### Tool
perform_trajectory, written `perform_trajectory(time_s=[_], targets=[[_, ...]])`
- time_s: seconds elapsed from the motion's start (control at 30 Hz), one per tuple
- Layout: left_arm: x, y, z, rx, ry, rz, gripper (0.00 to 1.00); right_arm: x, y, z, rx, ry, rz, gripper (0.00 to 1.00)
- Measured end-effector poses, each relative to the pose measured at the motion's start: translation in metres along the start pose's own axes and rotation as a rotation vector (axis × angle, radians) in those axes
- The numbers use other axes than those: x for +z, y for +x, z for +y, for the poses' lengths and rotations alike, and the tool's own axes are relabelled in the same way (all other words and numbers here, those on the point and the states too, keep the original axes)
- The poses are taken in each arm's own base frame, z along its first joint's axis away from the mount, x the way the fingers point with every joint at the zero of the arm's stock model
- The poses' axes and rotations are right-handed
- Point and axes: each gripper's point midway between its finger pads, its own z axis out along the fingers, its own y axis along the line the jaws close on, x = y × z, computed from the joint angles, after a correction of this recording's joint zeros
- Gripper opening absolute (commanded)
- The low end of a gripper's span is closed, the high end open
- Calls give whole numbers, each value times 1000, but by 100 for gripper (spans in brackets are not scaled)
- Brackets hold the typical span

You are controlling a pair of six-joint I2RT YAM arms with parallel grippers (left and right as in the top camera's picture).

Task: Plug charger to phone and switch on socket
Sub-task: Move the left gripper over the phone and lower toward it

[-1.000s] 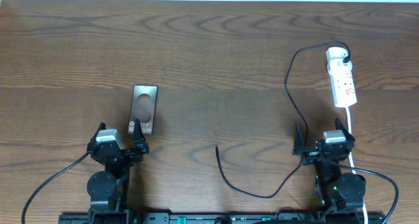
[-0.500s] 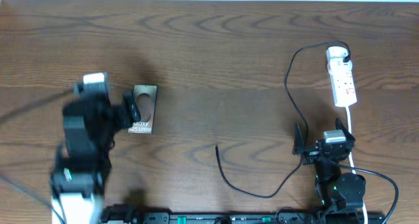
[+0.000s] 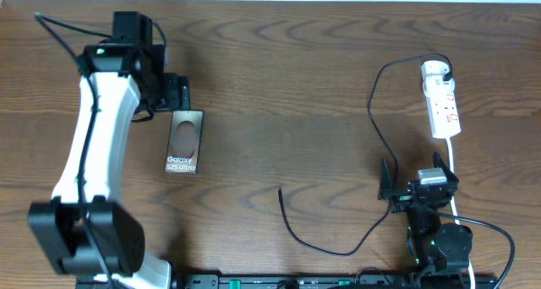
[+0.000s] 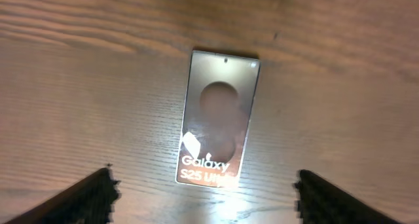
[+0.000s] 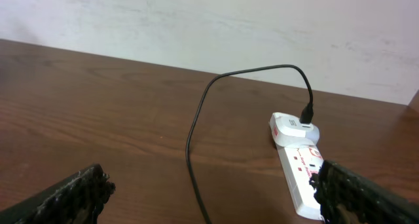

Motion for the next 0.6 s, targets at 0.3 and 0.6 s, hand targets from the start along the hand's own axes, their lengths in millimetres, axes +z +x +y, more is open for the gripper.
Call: perform_trajectory(time_s=[0.3, 0.6], targets=[[28, 5, 0, 0, -1, 83, 99, 0, 0, 0, 0, 0, 0, 99], [35, 11, -3, 0, 18, 100, 100, 0, 0, 0, 0, 0, 0, 99]])
